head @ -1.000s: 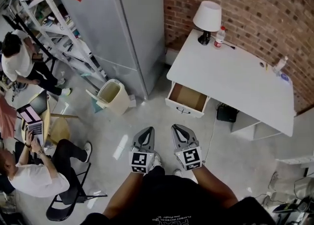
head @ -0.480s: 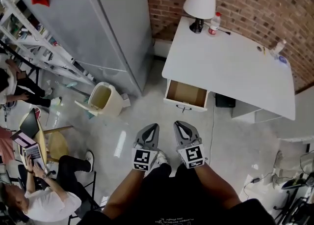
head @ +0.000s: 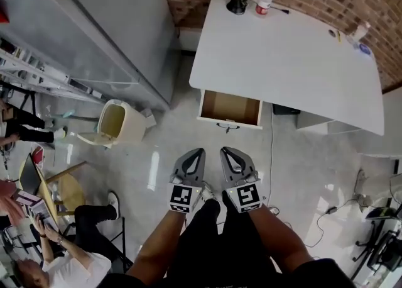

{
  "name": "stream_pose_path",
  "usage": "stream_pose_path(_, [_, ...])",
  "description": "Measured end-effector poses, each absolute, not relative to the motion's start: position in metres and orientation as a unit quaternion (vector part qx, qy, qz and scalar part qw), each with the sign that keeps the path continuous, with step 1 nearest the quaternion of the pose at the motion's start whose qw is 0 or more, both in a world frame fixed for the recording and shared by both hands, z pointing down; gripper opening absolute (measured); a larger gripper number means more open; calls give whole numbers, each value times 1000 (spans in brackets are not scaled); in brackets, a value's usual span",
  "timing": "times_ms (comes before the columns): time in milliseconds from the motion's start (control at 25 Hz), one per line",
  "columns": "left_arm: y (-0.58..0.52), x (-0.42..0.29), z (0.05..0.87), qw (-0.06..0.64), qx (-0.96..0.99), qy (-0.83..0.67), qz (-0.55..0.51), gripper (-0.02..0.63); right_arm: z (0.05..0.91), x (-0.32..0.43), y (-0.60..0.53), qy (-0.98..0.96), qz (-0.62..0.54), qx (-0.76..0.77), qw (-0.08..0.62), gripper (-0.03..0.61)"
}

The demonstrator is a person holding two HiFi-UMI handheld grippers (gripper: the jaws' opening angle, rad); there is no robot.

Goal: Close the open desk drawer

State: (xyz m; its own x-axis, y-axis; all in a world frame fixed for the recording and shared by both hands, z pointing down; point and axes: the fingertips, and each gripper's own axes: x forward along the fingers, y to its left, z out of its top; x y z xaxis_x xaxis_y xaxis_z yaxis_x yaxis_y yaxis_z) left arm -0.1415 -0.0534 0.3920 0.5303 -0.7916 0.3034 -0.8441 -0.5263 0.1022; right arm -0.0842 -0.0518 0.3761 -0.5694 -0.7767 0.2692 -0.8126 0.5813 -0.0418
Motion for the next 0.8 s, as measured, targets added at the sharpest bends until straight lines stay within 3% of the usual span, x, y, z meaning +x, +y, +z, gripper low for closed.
stream_pose_path(800, [-113, -81, 571, 139, 876, -452, 96, 8, 538, -31, -97, -845, 110, 515, 92, 29])
